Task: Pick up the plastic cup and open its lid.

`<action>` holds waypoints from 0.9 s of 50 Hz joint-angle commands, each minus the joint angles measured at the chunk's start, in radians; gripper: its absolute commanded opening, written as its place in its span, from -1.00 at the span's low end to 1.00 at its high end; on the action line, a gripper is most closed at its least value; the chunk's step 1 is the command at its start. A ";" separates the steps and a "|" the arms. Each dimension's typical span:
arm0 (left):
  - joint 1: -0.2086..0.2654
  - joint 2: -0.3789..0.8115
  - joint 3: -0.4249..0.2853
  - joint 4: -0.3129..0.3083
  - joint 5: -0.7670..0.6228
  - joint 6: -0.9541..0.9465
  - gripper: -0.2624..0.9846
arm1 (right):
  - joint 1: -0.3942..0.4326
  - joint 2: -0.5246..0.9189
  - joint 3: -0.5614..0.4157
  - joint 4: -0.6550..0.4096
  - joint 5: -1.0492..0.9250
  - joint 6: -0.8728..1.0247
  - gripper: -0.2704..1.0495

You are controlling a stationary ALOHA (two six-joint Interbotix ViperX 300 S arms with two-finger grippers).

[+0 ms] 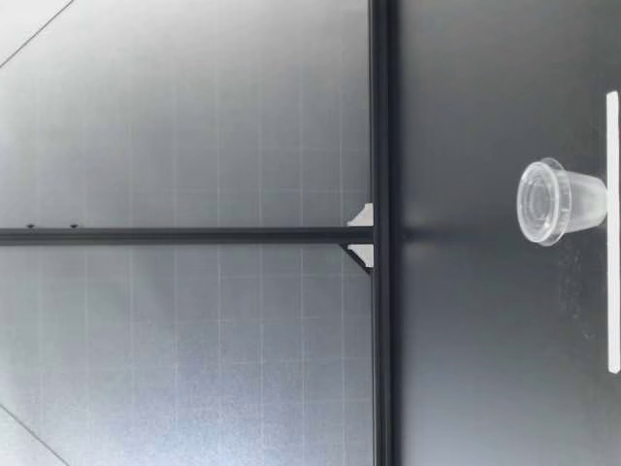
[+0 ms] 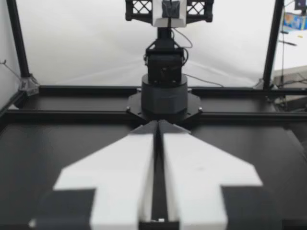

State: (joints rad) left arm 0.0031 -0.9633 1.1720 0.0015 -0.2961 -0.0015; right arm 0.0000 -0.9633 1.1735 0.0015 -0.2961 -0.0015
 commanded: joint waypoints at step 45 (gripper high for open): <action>0.051 0.750 -0.150 0.000 -0.041 0.029 -0.91 | -0.014 0.634 -0.140 -0.002 -0.219 0.008 -0.88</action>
State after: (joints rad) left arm 0.0506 -0.2546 1.0692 0.0015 -0.3421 0.0276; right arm -0.0077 -0.3712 1.0723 0.0000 -0.5108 0.0046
